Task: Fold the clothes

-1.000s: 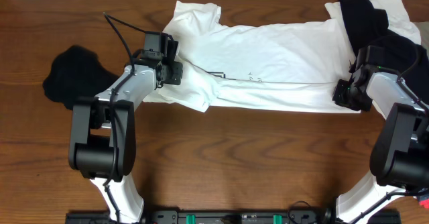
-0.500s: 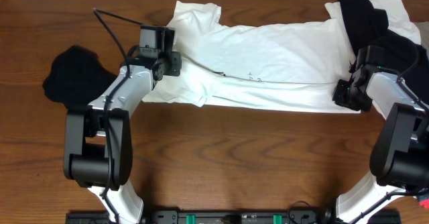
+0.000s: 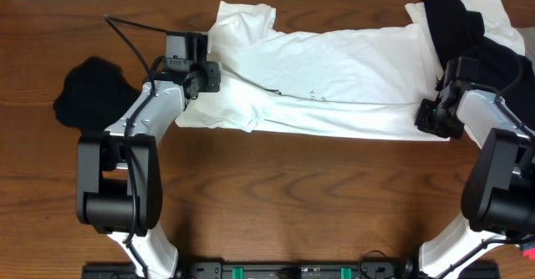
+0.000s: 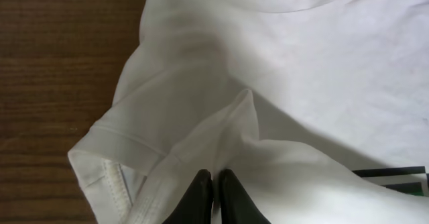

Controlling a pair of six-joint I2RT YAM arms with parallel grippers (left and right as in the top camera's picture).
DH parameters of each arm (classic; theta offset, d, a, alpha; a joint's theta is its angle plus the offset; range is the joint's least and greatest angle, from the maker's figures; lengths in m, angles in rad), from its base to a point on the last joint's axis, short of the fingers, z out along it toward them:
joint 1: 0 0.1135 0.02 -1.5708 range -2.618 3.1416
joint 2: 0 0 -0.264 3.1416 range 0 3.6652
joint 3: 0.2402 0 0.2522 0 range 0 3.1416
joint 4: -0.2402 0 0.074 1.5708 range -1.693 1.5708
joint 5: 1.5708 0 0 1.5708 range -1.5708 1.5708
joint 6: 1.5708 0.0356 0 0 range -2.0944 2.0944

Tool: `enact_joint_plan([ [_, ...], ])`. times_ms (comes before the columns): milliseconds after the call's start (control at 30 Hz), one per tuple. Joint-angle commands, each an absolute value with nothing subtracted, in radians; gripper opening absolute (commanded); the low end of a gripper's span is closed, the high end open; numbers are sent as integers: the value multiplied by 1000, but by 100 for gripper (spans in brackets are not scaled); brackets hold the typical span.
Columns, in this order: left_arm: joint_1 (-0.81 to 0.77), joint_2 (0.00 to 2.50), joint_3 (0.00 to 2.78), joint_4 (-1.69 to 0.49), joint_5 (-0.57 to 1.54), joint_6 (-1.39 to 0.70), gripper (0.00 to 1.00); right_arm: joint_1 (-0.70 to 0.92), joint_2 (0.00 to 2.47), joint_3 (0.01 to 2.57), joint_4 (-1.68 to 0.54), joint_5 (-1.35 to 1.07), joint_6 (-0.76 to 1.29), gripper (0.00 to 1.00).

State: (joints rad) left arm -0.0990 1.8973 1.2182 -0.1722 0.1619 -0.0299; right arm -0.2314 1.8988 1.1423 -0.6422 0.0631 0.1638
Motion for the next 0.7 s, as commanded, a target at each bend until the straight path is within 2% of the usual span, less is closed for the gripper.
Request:
enact_joint_plan([
  [0, -95, 1884, 1235, -177, 172, -43, 14, -229, 1912, 1119, -653, 78, 152, 19],
  [100, -94, 1884, 1234, -219, 171, -43, 36, -229, 1912, 1119, -649, 78, 152, 20],
  [167, -94, 1884, 1235, -260, 171, -43, 43, -229, 1912, 1119, -649, 78, 152, 19],
  [367, -95, 1884, 1231, -427, 172, -43, 43, -229, 1912, 1119, -648, 78, 152, 19],
  [667, -94, 1913, 1158, -388, 172, -43, 41, -229, 1912, 1119, -654, 78, 152, 19],
])
